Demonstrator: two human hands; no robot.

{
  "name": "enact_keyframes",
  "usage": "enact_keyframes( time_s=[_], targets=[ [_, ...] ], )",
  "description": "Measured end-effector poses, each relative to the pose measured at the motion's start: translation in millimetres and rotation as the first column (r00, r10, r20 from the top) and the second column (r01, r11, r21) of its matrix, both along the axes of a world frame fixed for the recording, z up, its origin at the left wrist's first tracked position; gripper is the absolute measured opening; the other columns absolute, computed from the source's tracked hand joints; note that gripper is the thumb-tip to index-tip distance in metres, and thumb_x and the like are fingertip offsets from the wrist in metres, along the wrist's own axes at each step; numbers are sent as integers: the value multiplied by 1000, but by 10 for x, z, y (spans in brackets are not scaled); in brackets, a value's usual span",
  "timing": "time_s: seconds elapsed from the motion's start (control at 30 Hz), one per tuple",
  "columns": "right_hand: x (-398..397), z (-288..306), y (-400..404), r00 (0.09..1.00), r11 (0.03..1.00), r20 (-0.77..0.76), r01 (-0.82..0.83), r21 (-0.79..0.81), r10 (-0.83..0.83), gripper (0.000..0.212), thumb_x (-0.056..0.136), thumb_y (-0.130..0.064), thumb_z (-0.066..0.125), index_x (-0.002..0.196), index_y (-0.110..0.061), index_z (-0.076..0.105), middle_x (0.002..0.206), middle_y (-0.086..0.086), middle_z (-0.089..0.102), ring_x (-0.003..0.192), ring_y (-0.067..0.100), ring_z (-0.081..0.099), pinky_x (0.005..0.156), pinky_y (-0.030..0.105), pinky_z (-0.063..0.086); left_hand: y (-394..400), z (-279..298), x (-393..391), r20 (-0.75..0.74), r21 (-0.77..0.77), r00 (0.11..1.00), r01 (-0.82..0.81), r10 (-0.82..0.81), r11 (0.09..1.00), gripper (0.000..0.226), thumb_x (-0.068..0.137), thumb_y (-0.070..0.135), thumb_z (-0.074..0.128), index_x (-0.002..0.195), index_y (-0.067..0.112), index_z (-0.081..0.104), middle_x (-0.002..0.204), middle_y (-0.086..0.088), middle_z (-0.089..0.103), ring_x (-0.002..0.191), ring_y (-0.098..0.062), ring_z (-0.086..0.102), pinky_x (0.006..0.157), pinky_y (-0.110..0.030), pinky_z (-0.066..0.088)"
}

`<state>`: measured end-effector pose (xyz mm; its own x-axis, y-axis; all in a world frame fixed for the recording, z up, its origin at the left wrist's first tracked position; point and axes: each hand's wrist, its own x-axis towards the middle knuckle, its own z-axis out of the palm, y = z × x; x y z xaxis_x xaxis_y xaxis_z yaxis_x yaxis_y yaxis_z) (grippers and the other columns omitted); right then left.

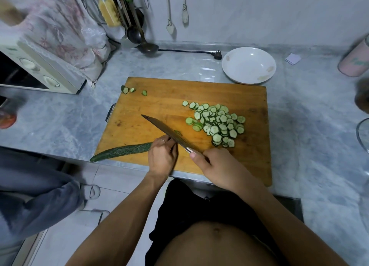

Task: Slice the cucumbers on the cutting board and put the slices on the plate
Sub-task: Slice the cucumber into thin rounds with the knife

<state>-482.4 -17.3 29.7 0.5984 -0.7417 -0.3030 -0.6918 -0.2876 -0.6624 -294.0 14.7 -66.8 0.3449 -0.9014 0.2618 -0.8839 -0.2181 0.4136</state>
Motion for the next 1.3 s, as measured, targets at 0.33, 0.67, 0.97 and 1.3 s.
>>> enact_keyframes(
  time_s=[0.33, 0.67, 0.97, 1.3],
  targets=[
    [35, 34, -16, 1000, 999, -26, 0, 35, 1, 59, 103, -51, 32, 68, -8, 50, 65, 9, 53, 61, 23, 52, 59, 37, 39, -28, -16, 52, 46, 35, 999, 22, -24, 999, 14, 82, 5, 67, 90, 11, 77, 98, -6, 74, 77, -34, 66, 55, -31, 49],
    [70, -18, -89, 1000, 992, -24, 5, 124, -2, 61, 104, -52, 26, 62, -11, 44, 60, 5, 47, 57, 20, 48, 60, 36, 35, -63, -65, 98, 29, 39, 999, 25, -26, 999, 25, 89, 20, 58, 105, 19, 77, 117, 0, 72, 92, -29, 69, 63, -31, 52],
    [316, -163, -156, 999, 995, -54, 1, 102, 5, 64, 105, -51, 21, 57, -14, 41, 60, 7, 42, 57, 16, 40, 61, 31, 29, -62, -93, 102, 77, 19, 996, 53, -55, 998, 27, 85, 16, 57, 102, 18, 78, 112, -2, 73, 83, -31, 69, 53, -29, 49],
    [328, -246, -266, 1000, 992, -5, 21, 121, -20, 62, 104, -53, 27, 56, -15, 38, 54, 0, 41, 50, 14, 41, 50, 31, 26, -72, -50, 71, -14, -16, 1000, 10, -10, 1000, 22, 80, 5, 75, 99, 16, 79, 109, -5, 74, 81, -31, 72, 56, -36, 55]
  ],
)
